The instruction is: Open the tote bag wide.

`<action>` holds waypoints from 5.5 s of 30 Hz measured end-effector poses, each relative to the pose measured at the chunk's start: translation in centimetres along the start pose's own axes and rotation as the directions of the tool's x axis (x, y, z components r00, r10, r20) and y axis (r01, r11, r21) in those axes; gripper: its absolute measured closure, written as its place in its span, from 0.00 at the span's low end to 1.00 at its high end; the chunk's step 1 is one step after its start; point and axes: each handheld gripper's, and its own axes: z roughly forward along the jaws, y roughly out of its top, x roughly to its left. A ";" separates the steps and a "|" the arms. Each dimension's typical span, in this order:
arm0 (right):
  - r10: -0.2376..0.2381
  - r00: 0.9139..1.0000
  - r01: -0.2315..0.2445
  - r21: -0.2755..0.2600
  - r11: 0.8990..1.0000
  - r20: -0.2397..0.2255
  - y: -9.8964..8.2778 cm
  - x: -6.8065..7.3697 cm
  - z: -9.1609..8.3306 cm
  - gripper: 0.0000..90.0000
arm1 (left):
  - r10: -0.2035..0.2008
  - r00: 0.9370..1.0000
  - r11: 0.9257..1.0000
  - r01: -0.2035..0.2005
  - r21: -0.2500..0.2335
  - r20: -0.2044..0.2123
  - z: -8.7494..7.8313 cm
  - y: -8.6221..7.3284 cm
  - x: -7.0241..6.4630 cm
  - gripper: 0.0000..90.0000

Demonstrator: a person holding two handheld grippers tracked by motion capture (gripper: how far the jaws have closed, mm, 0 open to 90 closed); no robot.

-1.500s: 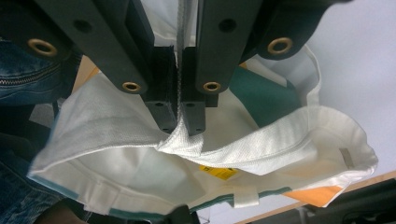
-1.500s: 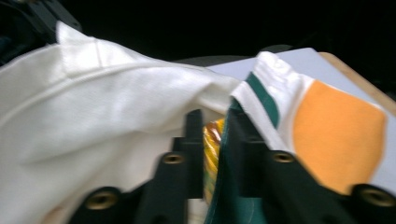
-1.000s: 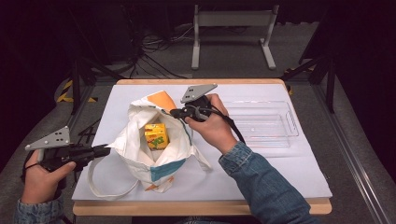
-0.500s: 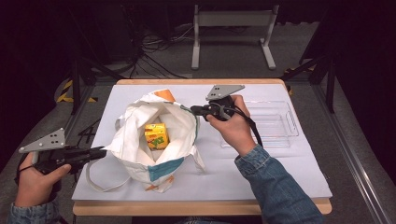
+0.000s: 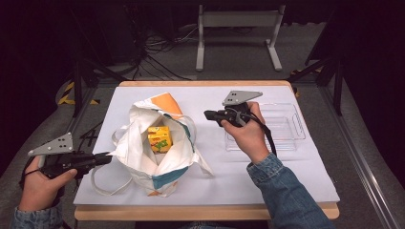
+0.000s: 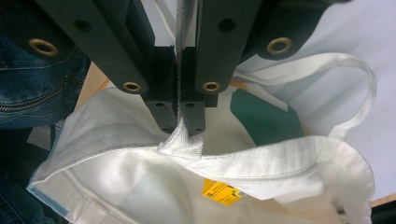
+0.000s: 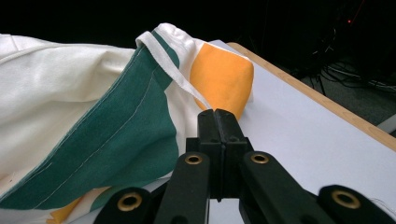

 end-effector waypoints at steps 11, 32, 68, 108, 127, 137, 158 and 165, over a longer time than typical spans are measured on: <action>-0.015 1.000 0.015 -0.019 1.000 -0.017 0.2 0.7 -0.5 1.00 | 0.008 1.000 0.999 -0.009 0.032 0.021 0.5 0.0 0.0 0.96; -0.024 0.981 0.012 -0.065 0.998 -0.193 2.3 4.5 3.3 0.67 | 0.023 0.996 0.993 -0.032 0.114 0.088 2.5 0.0 -0.4 0.96; -0.013 0.999 0.003 0.175 0.985 0.052 -4.4 0.8 4.5 0.98 | -0.070 0.994 0.978 0.052 0.204 0.080 3.3 -1.7 1.5 0.97; -0.048 0.989 0.044 -0.028 0.999 -0.143 -3.3 6.8 0.0 0.68 | -0.049 0.996 0.992 0.040 0.122 0.073 3.0 -0.8 0.9 0.97; -0.141 0.927 0.141 -0.024 0.990 -0.347 -5.5 9.3 1.4 0.69 | -0.063 0.996 0.993 0.056 0.103 0.058 3.0 -0.8 1.0 0.97; -0.137 0.944 0.162 0.059 0.985 -0.300 -6.4 8.6 2.4 0.99 | -0.084 0.996 0.985 0.078 0.151 0.028 3.7 -1.3 1.5 0.97; -0.019 0.972 0.063 0.183 0.981 -0.234 -10.5 7.1 6.9 0.99 | -0.139 0.990 0.949 0.142 0.281 -0.031 7.6 -3.3 3.4 0.98; -0.035 0.973 0.081 0.193 0.978 -0.229 -11.0 7.4 7.3 0.99 | -0.144 0.989 0.943 0.142 0.300 -0.016 7.8 -3.5 3.6 0.98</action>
